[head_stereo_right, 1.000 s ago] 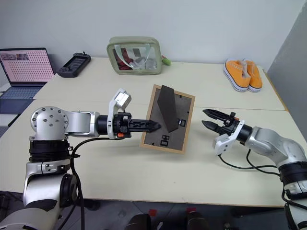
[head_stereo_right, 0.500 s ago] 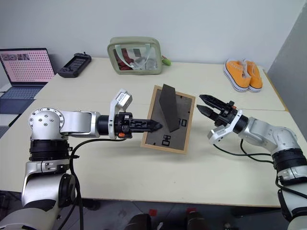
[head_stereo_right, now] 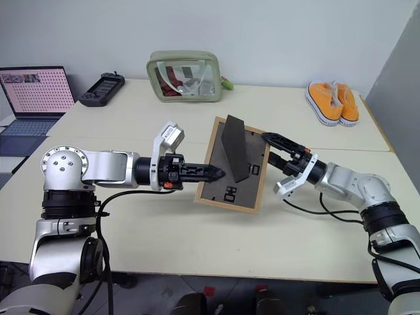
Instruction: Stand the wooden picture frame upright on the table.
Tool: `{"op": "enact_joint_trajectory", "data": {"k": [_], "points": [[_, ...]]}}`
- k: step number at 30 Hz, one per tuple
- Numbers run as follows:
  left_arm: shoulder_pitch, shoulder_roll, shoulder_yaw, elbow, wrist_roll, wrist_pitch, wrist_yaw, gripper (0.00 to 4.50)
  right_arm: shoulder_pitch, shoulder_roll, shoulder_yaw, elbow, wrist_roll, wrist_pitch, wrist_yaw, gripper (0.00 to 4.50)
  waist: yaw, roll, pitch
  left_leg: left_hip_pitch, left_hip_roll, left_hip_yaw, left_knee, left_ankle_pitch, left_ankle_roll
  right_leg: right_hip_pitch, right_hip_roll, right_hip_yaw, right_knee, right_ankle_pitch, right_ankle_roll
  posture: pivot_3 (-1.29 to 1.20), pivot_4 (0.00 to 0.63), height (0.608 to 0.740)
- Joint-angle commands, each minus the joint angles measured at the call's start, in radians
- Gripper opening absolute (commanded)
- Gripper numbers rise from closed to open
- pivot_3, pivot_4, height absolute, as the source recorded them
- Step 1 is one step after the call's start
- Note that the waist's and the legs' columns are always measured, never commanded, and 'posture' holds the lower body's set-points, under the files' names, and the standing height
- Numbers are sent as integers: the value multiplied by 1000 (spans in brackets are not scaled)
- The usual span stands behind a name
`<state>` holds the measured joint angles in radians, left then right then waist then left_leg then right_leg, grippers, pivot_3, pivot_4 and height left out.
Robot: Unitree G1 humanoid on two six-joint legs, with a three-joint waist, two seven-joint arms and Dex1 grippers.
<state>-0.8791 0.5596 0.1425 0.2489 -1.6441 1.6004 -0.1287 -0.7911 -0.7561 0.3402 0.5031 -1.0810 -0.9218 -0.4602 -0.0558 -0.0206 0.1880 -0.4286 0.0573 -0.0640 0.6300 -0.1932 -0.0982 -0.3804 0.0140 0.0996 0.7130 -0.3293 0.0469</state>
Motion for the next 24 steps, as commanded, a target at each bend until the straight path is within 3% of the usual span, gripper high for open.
{"op": "enact_joint_trajectory", "data": {"k": [1,6,7,16,24], "points": [[-37,14,-1,-9,-62,-27,-3,1283,-53,16,16,-31,-11,9,-49,3732,0,0,0,0,0,0,0,0,0,0,0,0,0,0,0,0,150,740],[-29,40,-25,-13,-108,-40,5,1283,-88,-7,35,2,-15,-15,-108,3732,0,0,0,0,0,0,0,0,0,0,0,0,0,0,0,0,150,740],[-28,44,-31,-16,-119,-45,10,1283,-94,-13,38,7,-18,-23,-118,3350,0,0,0,0,0,0,0,0,0,0,0,0,0,0,0,0,150,740],[-8,80,-97,-44,-238,-128,81,1283,-107,-37,80,8,-55,-45,-196,1511,0,0,0,0,-1,-1,0,0,0,0,-1,0,0,0,0,0,150,740],[-4,119,-153,-48,-317,-181,116,1283,-108,-37,83,-3,-67,-34,-222,1313,1,0,0,0,-1,-1,0,0,0,0,-1,0,1,0,0,0,150,740]]}}
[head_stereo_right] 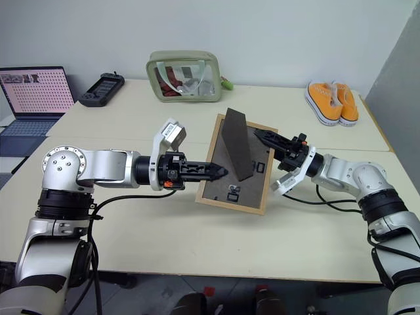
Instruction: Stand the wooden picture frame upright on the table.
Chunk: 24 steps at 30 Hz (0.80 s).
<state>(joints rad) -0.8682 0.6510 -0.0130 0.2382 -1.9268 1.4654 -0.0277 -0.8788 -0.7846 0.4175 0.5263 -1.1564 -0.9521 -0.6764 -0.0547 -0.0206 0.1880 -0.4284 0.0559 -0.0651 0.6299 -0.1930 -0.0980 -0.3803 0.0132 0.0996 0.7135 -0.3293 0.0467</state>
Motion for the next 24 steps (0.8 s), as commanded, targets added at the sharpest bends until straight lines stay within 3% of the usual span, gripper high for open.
{"op": "enact_joint_trajectory", "data": {"k": [1,12,14,21,24], "points": [[-18,30,-1,-36,-36,-52,15,1283,-20,-8,4,-26,8,2,-6,1313,0,0,0,0,0,0,0,0,0,0,0,0,0,0,0,0,150,740],[-11,31,0,-50,2,-88,-4,1283,-14,-7,3,-23,32,5,20,1311,0,0,0,0,0,0,0,0,0,0,0,0,0,0,0,0,150,740],[-9,30,-1,-47,3,-88,-6,1982,-13,-5,4,-23,34,4,24,1311,0,0,0,0,-1,0,0,0,0,0,0,0,0,0,0,0,150,740],[1,44,-4,-73,9,-86,-33,3454,-14,-1,8,-22,42,4,37,1311,0,0,0,0,-1,-1,0,0,0,0,0,0,0,0,0,0,150,740],[5,47,-6,-76,15,-89,-36,3454,-14,-2,11,-22,45,3,39,1311,0,0,0,0,-1,-1,0,0,1,0,0,0,0,0,0,0,150,740]]}}
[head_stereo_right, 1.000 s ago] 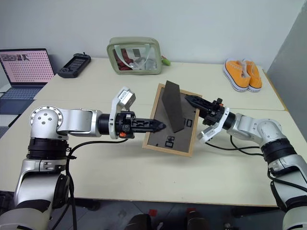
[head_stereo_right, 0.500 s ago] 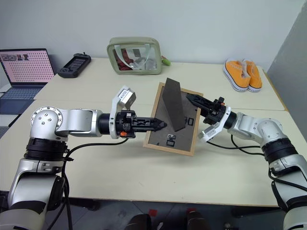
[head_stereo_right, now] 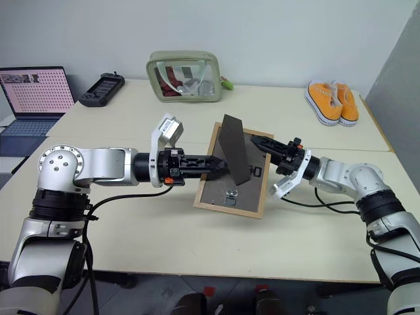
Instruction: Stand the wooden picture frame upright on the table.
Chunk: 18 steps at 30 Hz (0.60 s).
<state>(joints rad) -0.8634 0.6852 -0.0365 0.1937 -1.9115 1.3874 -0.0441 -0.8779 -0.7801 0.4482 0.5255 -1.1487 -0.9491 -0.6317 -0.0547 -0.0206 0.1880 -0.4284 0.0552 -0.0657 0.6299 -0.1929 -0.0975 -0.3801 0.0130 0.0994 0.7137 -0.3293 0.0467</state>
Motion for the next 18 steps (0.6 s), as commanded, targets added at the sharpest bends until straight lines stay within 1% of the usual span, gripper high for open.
{"op": "enact_joint_trajectory", "data": {"k": [1,5,7,10,12,15,16,18], "points": [[0,14,19,-31,5,-11,-24,3454,-16,-6,-20,-21,38,0,-5,1311,0,0,0,0,0,0,0,0,0,0,0,0,0,0,0,0,150,740],[1,22,43,-43,59,-13,-69,3454,-18,-3,-17,-4,44,-5,3,1311,0,0,0,0,0,0,0,0,0,0,0,0,0,0,0,0,150,740],[15,35,74,-75,122,-27,-117,3454,-19,-1,-14,22,53,-12,9,1311,0,0,0,0,0,0,0,0,0,0,0,0,0,0,0,0,150,740],[68,83,132,-166,239,-68,-224,3454,-24,5,-10,70,81,-38,28,1311,-2,0,0,0,0,0,0,0,0,0,0,0,0,0,0,0,150,740],[118,118,195,-215,273,-96,-276,3454,-34,13,-11,115,115,-61,49,1311,-6,0,0,0,0,0,0,0,0,0,0,0,0,0,-1,0,150,740],[195,161,309,-287,248,-128,-313,3454,-57,32,-7,191,157,-102,82,1311,-9,0,0,0,0,0,-1,0,1,0,0,0,0,-1,-1,0,150,740],[224,173,346,-323,237,-142,-318,3454,-64,39,-6,215,171,-119,92,1311,-9,0,0,0,0,0,0,-1,3,0,0,0,0,-1,-1,0,150,740],[306,200,438,-439,234,-177,-311,3454,-90,81,-3,297,244,-174,158,1311,-9,0,0,0,1,0,0,-2,3,0,0,0,0,-1,-1,0,150,740]]}}
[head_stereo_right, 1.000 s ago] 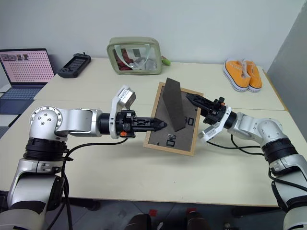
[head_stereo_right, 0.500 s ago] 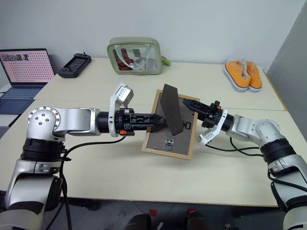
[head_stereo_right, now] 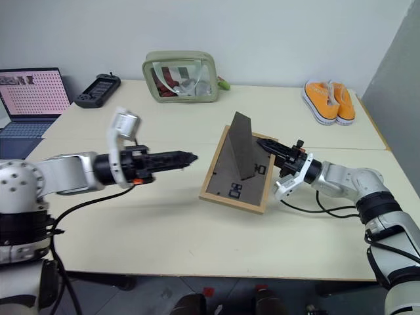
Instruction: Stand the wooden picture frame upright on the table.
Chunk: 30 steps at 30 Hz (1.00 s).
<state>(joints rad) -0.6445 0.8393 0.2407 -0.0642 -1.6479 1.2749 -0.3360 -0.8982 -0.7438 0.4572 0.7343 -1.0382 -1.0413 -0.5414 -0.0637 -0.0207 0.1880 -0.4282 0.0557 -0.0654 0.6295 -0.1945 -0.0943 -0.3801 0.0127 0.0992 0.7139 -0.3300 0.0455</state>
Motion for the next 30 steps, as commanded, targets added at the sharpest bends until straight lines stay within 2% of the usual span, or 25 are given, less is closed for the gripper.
{"op": "enact_joint_trajectory", "data": {"k": [1,4,6,10,12,14,17,21,27,30], "points": [[131,54,203,-234,-33,-79,-3,3454,-82,69,-11,127,174,-109,103,1311,-7,-1,0,0,0,0,0,0,0,0,0,0,0,0,0,0,150,740],[270,70,288,-371,-65,-117,33,3454,-110,146,-21,242,345,-178,265,1311,-18,-1,0,1,1,1,0,0,0,1,0,0,-1,0,0,0,150,740],[374,74,332,-460,-85,-141,55,3454,-115,223,-44,308,541,-167,475,1311,-22,-1,0,3,2,1,-1,0,0,3,0,0,-1,0,0,0,150,740],[527,80,395,-572,-127,-211,115,3454,-90,390,-149,264,1003,98,1003,1311,-21,-3,1,12,4,0,-2,0,0,12,0,-1,-2,0,0,0,150,740],[576,88,418,-597,-151,-246,139,3454,-86,442,-206,224,1149,263,1198,1311,-18,-3,1,12,5,0,-2,0,0,13,1,-2,-2,0,0,0,150,740],[616,100,440,-616,-168,-276,159,3454,-83,478,-253,201,1238,415,1323,1311,-7,-2,1,12,5,-2,-2,0,0,13,1,-3,-1,0,0,0,150,740],[666,118,465,-636,-198,-317,184,3454,-69,501,-295,163,1309,594,1441,1311,14,-2,1,12,5,-1,-2,-1,0,13,1,-3,-2,0,-1,0,150,740],[736,134,488,-662,-202,-345,186,3454,-33,500,-317,96,1328,726,1515,1311,21,-1,1,11,4,0,-2,-1,0,11,1,-2,-2,-1,-1,0,150,740],[842,145,519,-652,-100,-333,115,3454,102,476,-305,-78,1324,878,1583,1311,21,-1,2,11,5,2,-4,-1,0,8,3,-1,-2,-2,-3,0,150,740],[864,167,523,-636,-12,-328,59,3454,146,469,-311,-135,1317,977,1557,1311,21,-1,2,11,6,3,-5,-1,0,7,4,0,-2,-2,-4,0,150,740]]}}
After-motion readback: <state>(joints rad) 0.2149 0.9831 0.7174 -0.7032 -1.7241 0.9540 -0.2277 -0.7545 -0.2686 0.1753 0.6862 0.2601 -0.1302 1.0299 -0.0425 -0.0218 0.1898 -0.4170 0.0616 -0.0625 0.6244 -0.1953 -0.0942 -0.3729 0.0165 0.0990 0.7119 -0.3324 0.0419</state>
